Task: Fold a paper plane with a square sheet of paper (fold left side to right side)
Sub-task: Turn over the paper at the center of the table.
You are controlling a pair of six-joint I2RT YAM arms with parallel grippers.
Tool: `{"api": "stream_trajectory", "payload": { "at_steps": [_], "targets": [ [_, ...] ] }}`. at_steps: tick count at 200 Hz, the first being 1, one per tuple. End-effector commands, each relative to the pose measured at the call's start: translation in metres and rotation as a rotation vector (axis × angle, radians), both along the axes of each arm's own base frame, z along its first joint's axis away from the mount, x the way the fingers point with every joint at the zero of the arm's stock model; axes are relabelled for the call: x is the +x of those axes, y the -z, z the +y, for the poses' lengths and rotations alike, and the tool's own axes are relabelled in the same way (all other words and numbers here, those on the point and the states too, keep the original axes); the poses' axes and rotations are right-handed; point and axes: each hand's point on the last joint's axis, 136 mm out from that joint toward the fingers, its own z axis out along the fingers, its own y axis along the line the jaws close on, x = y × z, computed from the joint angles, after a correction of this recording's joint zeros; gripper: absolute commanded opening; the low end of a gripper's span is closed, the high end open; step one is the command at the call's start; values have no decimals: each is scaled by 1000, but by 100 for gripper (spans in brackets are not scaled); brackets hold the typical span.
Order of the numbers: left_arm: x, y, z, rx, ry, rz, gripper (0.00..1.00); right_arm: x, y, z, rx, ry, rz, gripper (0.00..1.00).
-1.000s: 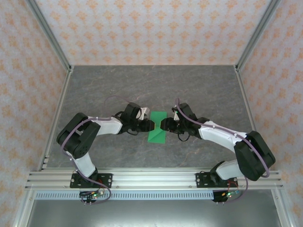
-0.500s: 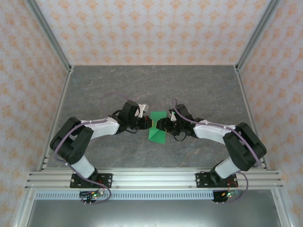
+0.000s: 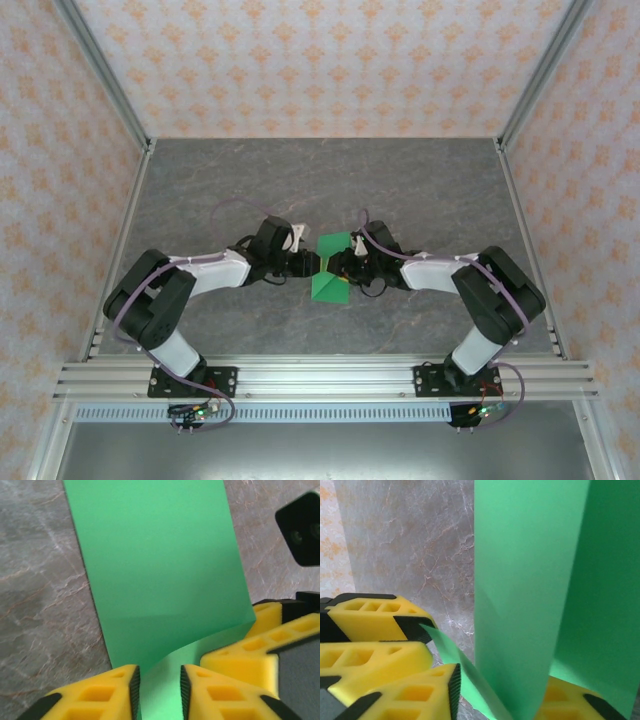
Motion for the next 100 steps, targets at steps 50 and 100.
{"api": "stream_trajectory", "payload": {
  "at_steps": [50,100],
  "targets": [
    [-5,-55,52,-35,-178,-107,75,28,-74,-2,125,-42,-206,4],
    [-9,-161,43,-357,-205,-244,100,29,-209,-32,368,-84,-506,4]
  ]
}}
